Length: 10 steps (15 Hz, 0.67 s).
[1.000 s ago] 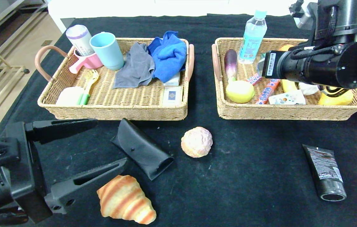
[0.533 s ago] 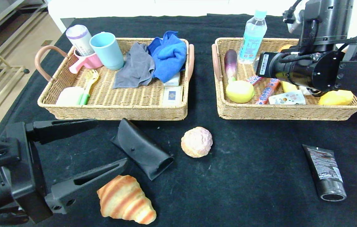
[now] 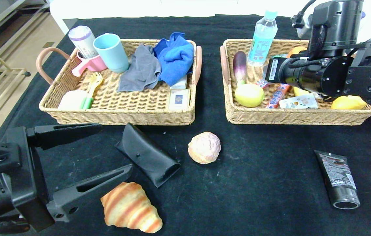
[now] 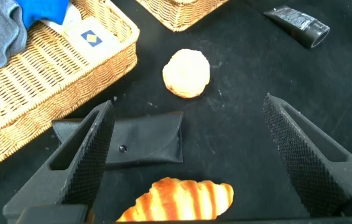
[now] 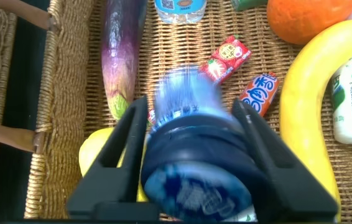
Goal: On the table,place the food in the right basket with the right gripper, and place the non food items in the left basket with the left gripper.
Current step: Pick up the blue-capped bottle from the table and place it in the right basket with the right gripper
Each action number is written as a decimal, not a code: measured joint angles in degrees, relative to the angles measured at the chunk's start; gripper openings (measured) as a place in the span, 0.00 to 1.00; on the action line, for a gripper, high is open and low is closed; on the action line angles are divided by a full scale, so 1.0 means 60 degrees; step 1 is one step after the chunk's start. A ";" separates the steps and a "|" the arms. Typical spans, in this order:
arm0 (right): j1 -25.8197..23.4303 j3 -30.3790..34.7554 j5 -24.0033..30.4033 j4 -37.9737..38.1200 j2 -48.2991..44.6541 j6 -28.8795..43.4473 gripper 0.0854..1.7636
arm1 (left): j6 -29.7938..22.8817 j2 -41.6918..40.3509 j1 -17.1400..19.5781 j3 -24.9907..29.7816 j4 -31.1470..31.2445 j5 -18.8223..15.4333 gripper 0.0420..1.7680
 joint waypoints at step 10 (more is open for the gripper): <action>0.0000 0.0006 -0.0169 0.0100 -0.0150 0.0055 0.86 | 0.0033 0.0008 -0.0002 -0.0004 0.0018 0.0000 0.97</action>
